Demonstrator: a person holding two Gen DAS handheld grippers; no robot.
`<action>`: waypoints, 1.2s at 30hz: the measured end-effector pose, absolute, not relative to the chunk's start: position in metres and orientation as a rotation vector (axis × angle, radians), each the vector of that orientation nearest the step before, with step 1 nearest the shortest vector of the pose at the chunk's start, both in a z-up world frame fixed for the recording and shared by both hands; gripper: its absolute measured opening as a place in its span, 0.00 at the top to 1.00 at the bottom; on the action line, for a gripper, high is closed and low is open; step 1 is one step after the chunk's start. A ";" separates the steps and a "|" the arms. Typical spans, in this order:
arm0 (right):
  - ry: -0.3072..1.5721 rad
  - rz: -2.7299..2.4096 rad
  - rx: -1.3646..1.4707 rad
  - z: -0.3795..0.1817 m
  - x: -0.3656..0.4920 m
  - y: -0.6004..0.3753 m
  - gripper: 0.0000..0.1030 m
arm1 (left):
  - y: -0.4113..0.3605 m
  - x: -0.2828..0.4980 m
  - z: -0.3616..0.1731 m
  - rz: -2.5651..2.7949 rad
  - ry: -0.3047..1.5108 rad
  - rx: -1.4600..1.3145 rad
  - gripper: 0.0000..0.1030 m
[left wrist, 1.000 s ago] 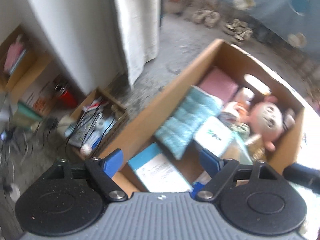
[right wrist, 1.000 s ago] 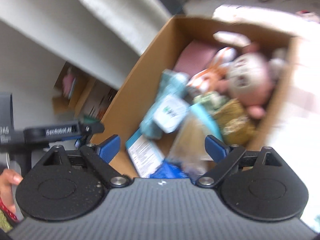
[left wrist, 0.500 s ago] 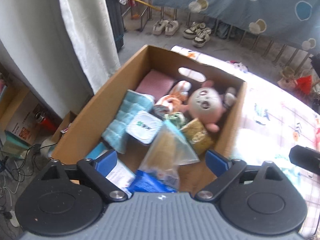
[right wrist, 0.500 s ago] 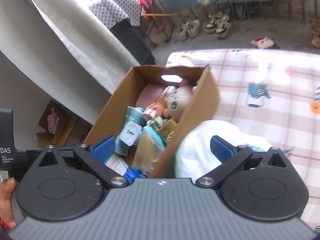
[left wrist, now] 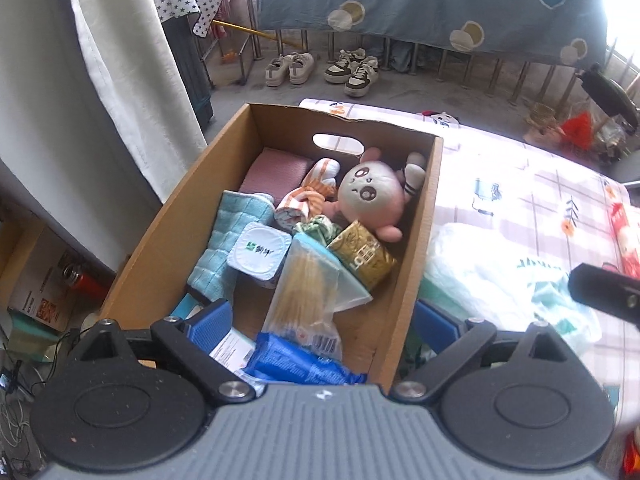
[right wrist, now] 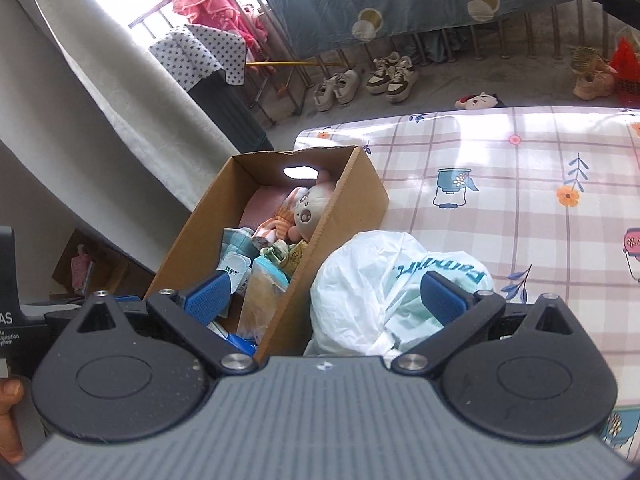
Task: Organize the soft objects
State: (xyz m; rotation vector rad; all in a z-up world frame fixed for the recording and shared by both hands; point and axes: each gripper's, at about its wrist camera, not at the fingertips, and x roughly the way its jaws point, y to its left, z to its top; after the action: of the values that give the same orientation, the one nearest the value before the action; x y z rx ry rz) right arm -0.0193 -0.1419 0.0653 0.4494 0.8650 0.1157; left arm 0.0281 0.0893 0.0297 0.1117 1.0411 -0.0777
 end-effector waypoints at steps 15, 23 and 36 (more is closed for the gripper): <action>0.901 -0.092 0.547 0.064 -0.087 -0.054 0.01 | 0.138 0.004 0.045 -0.218 1.012 0.241 0.05; 0.958 -0.202 0.556 0.062 -0.099 -0.046 0.01 | 0.135 0.002 0.037 -0.290 1.098 0.307 0.05; 1.094 -0.279 0.551 0.039 -0.104 -0.053 0.01 | 0.125 -0.003 0.016 -0.285 1.239 0.324 0.05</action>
State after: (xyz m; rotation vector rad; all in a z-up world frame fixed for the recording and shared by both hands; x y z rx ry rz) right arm -0.1036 -0.0534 0.0388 0.5511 1.0945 -0.2786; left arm -0.0034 0.1253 0.0164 0.3243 1.2391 -0.2845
